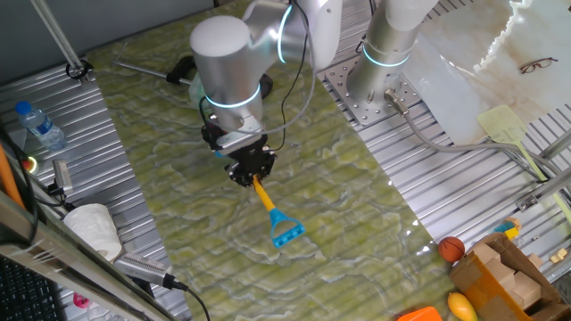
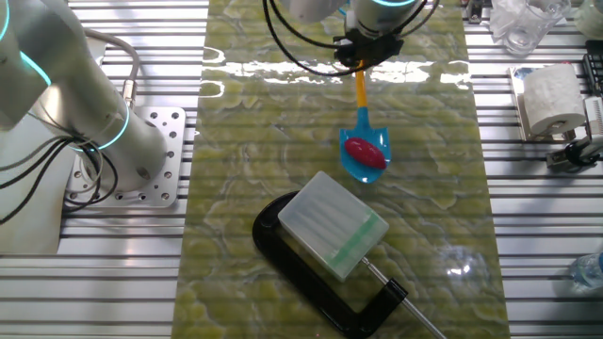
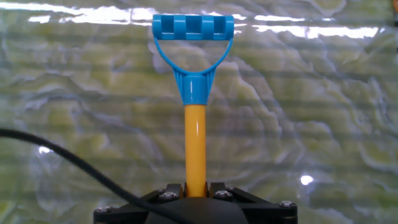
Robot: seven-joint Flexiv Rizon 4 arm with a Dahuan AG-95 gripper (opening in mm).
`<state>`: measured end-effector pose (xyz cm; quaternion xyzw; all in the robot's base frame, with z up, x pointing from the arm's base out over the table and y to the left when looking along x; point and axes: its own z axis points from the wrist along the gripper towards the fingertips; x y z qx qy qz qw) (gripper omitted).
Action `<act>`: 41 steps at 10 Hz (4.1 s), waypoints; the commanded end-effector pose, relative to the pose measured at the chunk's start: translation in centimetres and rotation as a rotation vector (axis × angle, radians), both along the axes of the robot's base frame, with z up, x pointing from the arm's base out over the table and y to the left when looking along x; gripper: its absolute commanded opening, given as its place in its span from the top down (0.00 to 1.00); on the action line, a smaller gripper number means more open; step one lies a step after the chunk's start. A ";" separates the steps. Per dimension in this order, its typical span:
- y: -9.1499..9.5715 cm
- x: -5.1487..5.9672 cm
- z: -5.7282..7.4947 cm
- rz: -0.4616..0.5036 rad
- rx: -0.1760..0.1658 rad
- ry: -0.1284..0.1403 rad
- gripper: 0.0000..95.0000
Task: Use a shovel to scoop up an object
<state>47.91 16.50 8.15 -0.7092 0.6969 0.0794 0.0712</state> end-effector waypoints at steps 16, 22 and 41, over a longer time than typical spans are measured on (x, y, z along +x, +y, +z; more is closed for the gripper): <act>3.7 2.1 1.5 -0.497 -0.117 0.084 1.00; 4.1 2.0 1.9 -0.724 -0.139 0.106 1.00; 5.5 2.3 1.6 -1.282 -0.070 0.069 1.00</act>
